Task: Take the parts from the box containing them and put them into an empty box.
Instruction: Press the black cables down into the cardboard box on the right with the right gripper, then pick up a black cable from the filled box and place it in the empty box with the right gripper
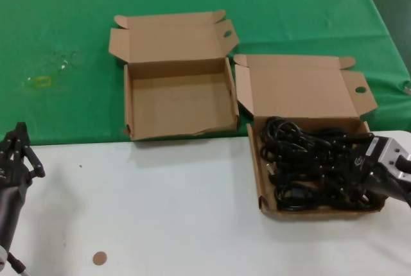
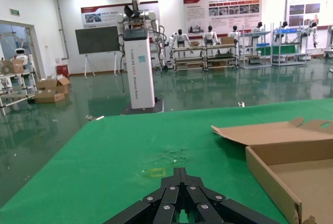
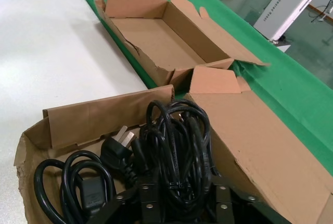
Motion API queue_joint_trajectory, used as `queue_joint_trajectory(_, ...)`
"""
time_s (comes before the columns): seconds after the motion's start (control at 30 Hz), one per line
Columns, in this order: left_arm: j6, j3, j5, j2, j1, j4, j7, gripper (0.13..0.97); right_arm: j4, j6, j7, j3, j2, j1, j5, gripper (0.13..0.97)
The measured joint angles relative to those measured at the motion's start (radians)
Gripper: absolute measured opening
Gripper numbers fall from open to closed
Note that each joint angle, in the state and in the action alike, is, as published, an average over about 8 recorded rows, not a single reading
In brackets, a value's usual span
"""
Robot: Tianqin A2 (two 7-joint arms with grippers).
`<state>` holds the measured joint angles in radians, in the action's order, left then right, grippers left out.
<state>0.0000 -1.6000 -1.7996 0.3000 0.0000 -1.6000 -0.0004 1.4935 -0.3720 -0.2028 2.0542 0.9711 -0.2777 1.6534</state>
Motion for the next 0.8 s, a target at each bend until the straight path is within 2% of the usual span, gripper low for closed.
queue_joint_trajectory(0.17,0.000,0.000,0.000,0.000,0.000,0.000,0.000,0.144,0.001,-0.026,-0.012,-0.029,-0.019,0.008,-0.035,0.342)
queue_joint_trajectory(0.47,0.000,0.000,0.000,0.000,0.000,0.000,0.000,0.144,0.029,-0.054,-0.048,-0.078,-0.037,0.030,-0.097,0.241)
queue_joint_trajectory(0.8,0.000,0.000,0.000,0.000,0.000,0.000,0.000,0.144,0.068,-0.077,-0.044,-0.143,-0.041,0.049,-0.120,0.237)
